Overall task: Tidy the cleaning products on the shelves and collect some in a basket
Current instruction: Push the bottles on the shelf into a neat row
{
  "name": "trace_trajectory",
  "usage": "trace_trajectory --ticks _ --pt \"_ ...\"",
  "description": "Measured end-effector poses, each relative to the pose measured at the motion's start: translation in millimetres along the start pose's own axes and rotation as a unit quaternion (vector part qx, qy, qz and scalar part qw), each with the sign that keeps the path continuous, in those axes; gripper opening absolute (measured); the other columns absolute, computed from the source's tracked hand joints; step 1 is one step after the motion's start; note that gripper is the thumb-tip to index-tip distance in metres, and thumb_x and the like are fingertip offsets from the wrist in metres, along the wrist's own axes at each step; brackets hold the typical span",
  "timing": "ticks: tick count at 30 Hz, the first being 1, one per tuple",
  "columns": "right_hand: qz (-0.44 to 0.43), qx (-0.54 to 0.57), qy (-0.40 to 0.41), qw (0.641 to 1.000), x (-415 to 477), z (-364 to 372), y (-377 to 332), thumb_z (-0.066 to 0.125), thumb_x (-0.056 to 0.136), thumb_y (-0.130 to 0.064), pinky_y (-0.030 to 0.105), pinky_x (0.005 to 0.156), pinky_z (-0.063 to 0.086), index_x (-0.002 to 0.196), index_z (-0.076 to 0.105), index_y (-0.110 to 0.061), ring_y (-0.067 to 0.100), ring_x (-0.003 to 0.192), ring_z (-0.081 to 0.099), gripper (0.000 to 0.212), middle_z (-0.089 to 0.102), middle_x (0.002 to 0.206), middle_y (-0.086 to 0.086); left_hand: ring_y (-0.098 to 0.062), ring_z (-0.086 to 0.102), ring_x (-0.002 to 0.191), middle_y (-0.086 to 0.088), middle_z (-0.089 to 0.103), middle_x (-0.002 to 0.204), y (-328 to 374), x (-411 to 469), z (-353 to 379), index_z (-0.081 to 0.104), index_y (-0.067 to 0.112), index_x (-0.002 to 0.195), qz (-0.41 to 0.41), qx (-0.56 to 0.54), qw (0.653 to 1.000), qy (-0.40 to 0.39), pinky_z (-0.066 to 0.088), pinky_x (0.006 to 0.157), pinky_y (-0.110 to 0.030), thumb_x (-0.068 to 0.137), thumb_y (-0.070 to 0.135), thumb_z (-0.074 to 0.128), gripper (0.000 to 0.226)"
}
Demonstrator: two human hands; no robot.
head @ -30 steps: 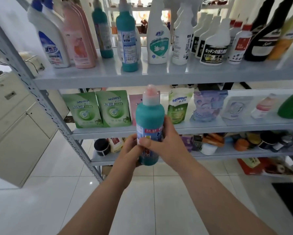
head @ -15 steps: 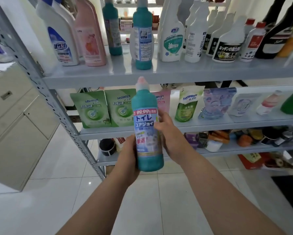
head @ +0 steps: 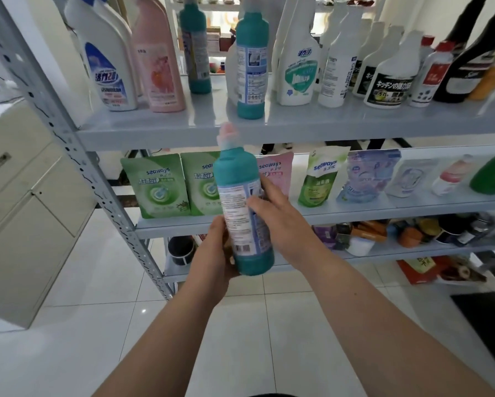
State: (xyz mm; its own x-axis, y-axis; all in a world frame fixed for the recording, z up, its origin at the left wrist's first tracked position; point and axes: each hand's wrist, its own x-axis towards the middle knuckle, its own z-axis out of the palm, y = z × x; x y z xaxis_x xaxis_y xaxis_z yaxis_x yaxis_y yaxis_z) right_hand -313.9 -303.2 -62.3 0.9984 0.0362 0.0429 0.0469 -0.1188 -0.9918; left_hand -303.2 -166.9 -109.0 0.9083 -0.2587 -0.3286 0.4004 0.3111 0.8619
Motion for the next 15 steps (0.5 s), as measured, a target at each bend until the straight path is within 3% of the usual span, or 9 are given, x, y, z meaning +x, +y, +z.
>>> trace_trajectory --ticks 1,3,6,9,12,15 --pt "0.008 0.008 -0.005 1.0 2 0 0 0.051 0.095 -0.049 0.03 0.094 0.05 0.126 0.053 -0.068 -0.007 0.111 0.065 0.037 0.068 0.122 -0.029 -0.027 0.074 0.106 -0.003 0.077 0.116 3 -2 0 0.075 0.035 0.108 -0.021 -0.03 0.999 -0.01 0.062 0.075 -0.047 0.099 0.064 0.045 0.043" --pt "0.028 0.014 -0.01 0.999 7 1 1 0.048 0.095 -0.048 0.033 0.1 0.051 0.138 0.049 -0.064 -0.009 0.114 0.062 0.046 0.065 0.125 -0.033 -0.031 0.073 0.095 -0.003 0.076 0.105 10 -7 0 0.076 0.028 0.1 -0.101 -0.092 0.99 -0.033 0.055 0.056 -0.032 0.092 0.07 0.05 0.05" --pt "0.053 0.021 -0.037 0.998 9 11 1 0.057 0.086 -0.056 0.02 0.082 0.056 0.137 0.05 -0.067 -0.005 0.111 0.065 0.053 0.064 0.132 -0.026 -0.03 0.073 0.074 -0.003 0.072 0.09 19 -9 -4 0.079 0.028 0.086 -0.171 -0.182 0.965 -0.085 0.037 0.037 -0.016 0.09 0.069 0.05 0.05" --pt "0.056 0.013 -0.019 0.998 13 25 3 0.059 0.084 -0.057 0.027 0.086 0.053 0.14 0.049 -0.063 0.009 0.122 0.063 0.057 0.055 0.148 -0.009 -0.028 0.074 0.072 -0.002 0.073 0.086 29 -9 -15 0.079 0.025 0.088 -0.192 -0.229 0.949 -0.097 0.037 0.032 -0.016 0.091 0.064 0.05 0.049" --pt "0.066 0.067 -0.007 0.996 21 41 4 0.06 0.086 -0.047 0.035 0.097 0.055 0.146 0.053 -0.048 0.012 0.124 0.064 0.061 0.058 0.146 -0.008 -0.023 0.073 0.073 -0.001 0.071 0.086 38 -8 -31 0.074 0.025 0.1 -0.209 -0.251 0.938 -0.119 0.039 0.029 -0.017 0.092 0.062 0.051 0.044" --pt "0.076 0.087 0.001 0.993 31 60 5 0.056 0.086 -0.039 0.044 0.107 0.052 0.134 0.06 -0.052 0.012 0.123 0.066 0.05 0.064 0.14 -0.011 -0.023 0.071 0.081 -0.003 0.073 0.094 44 -4 -50 0.07 0.026 0.116 -0.198 -0.236 0.946 -0.1 0.043 0.029 -0.02 0.095 0.073 0.042 0.059"
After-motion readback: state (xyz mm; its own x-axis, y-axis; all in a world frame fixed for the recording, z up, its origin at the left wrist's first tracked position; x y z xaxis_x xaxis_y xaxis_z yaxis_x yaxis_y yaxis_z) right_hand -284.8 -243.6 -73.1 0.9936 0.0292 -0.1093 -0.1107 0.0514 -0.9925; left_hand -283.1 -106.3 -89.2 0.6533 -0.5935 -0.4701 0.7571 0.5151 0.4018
